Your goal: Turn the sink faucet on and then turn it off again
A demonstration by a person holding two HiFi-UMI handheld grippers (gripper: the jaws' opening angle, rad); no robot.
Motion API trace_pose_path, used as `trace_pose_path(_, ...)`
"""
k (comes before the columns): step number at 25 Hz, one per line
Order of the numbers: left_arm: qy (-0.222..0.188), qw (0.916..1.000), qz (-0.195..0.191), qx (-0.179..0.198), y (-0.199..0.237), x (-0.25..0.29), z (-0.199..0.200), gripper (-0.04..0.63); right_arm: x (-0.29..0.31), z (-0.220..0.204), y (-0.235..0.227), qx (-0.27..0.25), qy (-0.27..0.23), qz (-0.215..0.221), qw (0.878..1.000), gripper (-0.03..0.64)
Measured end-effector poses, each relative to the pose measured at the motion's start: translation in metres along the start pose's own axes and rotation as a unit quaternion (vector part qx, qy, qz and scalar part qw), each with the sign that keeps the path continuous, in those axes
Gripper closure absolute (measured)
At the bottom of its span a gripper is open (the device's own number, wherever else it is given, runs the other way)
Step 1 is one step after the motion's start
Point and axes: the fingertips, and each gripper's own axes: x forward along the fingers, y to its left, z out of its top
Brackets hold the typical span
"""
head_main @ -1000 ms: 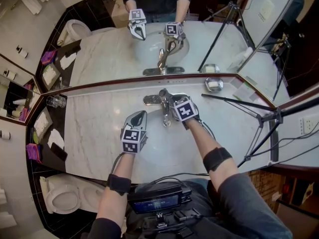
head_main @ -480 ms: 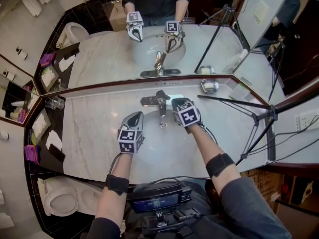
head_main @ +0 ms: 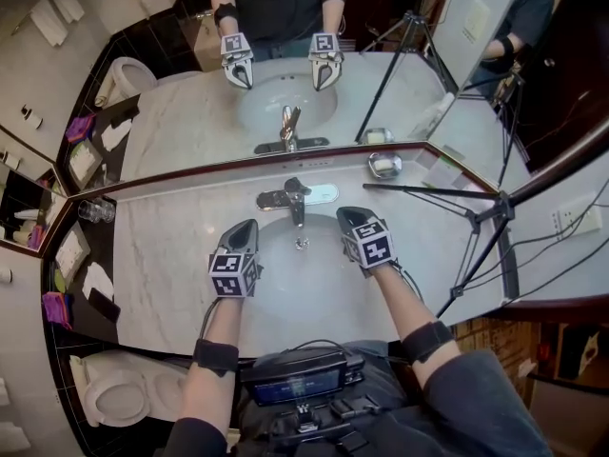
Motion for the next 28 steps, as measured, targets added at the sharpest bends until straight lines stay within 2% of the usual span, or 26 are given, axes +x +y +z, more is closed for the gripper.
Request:
trace_pose_path(9, 0.003, 0.9998, -0.020, 0.005, -0.010, -0.005, -0.001, 0.595, -0.038, 0.001, -0.012, 0.023, -0.035, -0.011, 0.999, 0.601)
trace_pose_path(20, 0.005, 0.9998, -0.014, 0.009, -0.009, -0.008, -0.006, 0.595, -0.033, -0.007, -0.008, 0.021, -0.029, -0.007, 0.999, 0.601)
trace_pose_path(28, 0.018, 0.9996, -0.013, 0.019, -0.010, -0.004, -0.010, 0.595, -0.004, 0.037, 0.006, -0.008, -0.043, 0.013, 0.999, 0.601)
